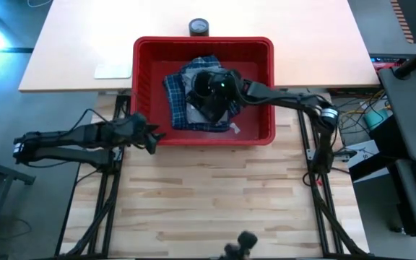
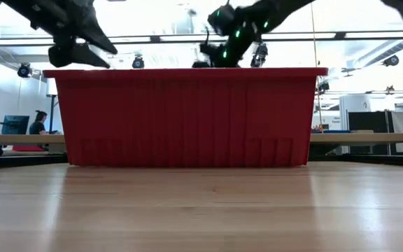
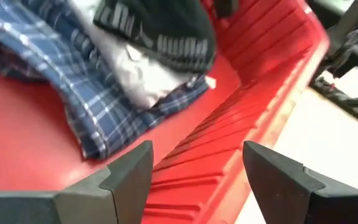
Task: Fold Laundry from Bin
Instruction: Put the folded clothes into the red bin
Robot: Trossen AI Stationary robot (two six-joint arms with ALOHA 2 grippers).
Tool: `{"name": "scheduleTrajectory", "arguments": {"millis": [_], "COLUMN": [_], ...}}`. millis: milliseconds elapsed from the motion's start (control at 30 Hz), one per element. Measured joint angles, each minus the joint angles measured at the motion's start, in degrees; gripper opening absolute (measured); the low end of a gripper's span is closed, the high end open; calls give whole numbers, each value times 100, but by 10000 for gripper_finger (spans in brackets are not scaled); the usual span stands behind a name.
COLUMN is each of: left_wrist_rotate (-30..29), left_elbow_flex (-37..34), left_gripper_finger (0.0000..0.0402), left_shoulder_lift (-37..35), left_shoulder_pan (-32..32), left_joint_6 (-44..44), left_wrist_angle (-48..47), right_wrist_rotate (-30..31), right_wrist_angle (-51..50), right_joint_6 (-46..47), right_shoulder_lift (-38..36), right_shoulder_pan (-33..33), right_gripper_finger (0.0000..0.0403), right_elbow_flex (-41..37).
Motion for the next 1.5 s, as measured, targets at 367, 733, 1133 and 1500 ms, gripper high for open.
{"name": "scheduleTrajectory", "arguments": {"millis": [367, 733, 1133, 1500], "left_wrist_rotate": [-505, -507, -446, -849], "left_elbow_flex": [76, 576, 1522, 3036], "left_gripper_finger": [231, 231, 231, 231], "left_shoulder_lift": [157, 159, 83, 228], "left_shoulder_pan": [2, 0, -361, -339], "left_joint_6": [-246, -248, 114, -506], "left_wrist_angle": [-56, -433, -571, -1632], "right_wrist_rotate": [-625, -1718, -1692, -1544], "right_wrist_angle": [-363, -585, 1478, 1409], "right_joint_6": [243, 91, -319, -13], "right_shoulder_lift": [905, 312, 1116, 546], "right_shoulder_pan": [-627, -282, -165, -54], "right_gripper_finger": [9, 9, 9, 9], "right_elbow_flex": [810, 865, 505, 522]}}
